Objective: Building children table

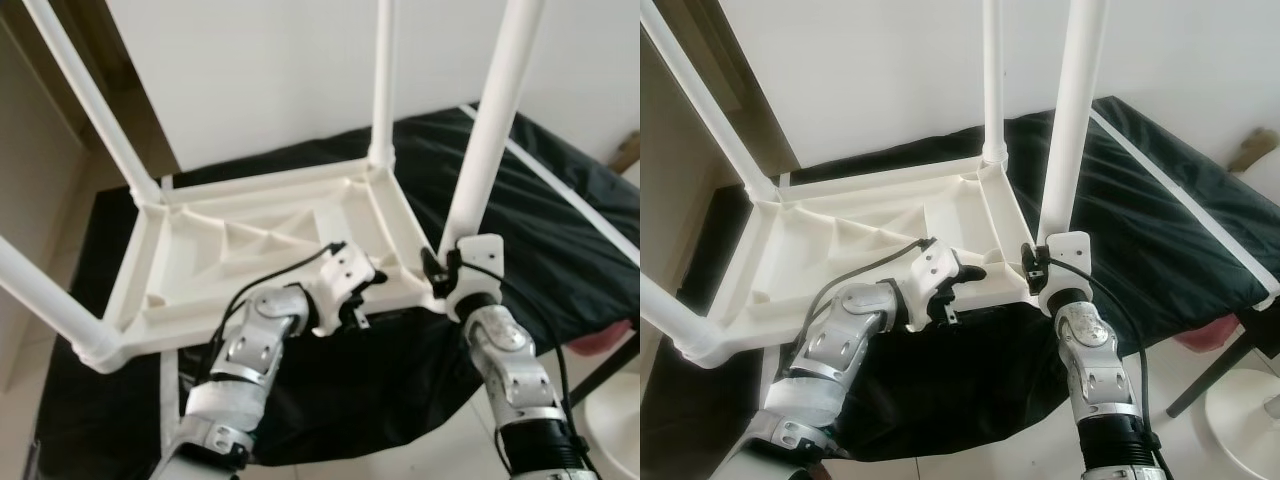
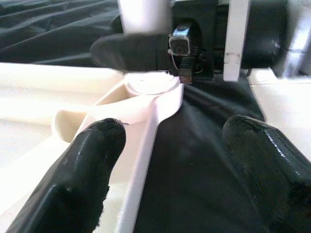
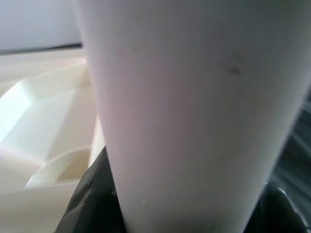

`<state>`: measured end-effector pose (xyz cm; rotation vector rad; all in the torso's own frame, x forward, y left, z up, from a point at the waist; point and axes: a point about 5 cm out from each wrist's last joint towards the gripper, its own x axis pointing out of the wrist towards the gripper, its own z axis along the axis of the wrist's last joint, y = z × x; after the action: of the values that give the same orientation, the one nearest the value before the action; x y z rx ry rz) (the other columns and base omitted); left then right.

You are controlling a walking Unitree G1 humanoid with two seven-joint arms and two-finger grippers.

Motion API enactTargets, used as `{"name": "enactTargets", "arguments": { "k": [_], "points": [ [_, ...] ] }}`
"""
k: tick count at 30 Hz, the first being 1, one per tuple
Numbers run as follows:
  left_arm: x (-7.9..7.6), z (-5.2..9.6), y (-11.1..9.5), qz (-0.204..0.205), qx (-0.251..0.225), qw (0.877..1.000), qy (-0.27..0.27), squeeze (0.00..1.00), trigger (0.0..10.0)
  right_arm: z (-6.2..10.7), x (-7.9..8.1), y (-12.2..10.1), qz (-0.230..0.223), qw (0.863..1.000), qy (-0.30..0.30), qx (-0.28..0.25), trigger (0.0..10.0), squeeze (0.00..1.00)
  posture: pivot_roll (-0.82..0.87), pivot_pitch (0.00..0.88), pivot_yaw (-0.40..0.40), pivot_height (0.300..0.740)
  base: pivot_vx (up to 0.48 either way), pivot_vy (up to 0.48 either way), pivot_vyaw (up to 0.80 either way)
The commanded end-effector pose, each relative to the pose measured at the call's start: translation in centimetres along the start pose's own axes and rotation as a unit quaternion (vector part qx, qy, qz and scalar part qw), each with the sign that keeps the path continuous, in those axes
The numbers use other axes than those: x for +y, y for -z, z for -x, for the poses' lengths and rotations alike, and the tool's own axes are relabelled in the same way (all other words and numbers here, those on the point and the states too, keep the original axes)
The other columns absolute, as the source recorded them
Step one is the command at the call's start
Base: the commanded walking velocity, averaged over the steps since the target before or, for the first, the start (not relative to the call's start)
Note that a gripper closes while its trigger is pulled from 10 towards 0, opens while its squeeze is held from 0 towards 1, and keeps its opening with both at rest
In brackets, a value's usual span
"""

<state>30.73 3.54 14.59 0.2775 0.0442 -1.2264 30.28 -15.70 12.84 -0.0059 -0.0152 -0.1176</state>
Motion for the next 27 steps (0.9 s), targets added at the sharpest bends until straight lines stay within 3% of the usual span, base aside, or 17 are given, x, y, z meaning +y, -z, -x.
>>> {"name": "enactTargets", "arguments": {
  "k": [1, 3, 5, 6, 23, 24, 27],
  "points": [
    [2.2, 0.6, 0.1, -0.005, 0.004, 0.985, -0.175, 0.0, 10.0, 0.7, -0.5, 2.3, -0.034, 0.995, 0.076, 0.058, 10.0, 0.0, -0.11, 0.0, 0.119, 0.74, 0.0, 0.0, 0.0],
    [2.6, 0.8, -0.1, -0.004, 0.0, 0.983, -0.181, 0.0, 10.0, 0.9, 1.0, 2.1, -0.042, 0.993, 0.092, 0.056, 10.0, 0.0, -0.1, 0.0, 0.11, 0.74, 0.0, 0.0, 0.0],
    [2.6, 0.8, -0.1, -0.004, 0.0, 0.983, -0.181, 0.0, 10.0, 0.9, 1.0, 2.1, -0.042, 0.993, 0.092, 0.056, 10.0, 0.0, -0.1, 0.0, 0.11, 0.74, 0.0, 0.0, 0.0],
    [2.7, 0.8, -0.2, -0.004, 0.0, 0.983, -0.183, 0.0, 10.0, 0.8, 2.0, 1.5, -0.06, 0.996, 0.049, 0.044, 10.0, 0.0, -0.1, 0.0, 0.112, 0.74, 0.0, 0.0, 0.0],
    [2.8, 0.7, -0.2, -0.004, -0.004, 0.984, -0.179, 0.0, 10.0, 1.0, 2.6, 0.7, -0.058, 0.997, 0.049, 0.03, 10.0, 0.0, -0.09, 0.0, 0.105, 0.74, 0.0, 0.0, 0.0],
    [2.7, 0.7, -0.2, -0.003, -0.005, 0.984, -0.178, 0.0, 10.0, 1.1, 2.4, 0.5, -0.06, 0.997, 0.047, 0.021, 10.0, 1.0, -0.1, 0.0, 0.102, 0.74, 0.0, 0.0, 0.0],
    [2.7, 0.7, -0.2, -0.003, -0.006, 0.984, -0.177, 0.0, 10.0, 1.1, 2.3, 0.2, -0.067, 0.997, 0.045, 0.012, 10.0, 1.0, -0.1, 0.0, 0.101, 0.74, 0.0, 0.0, 0.0]
  ]
}}
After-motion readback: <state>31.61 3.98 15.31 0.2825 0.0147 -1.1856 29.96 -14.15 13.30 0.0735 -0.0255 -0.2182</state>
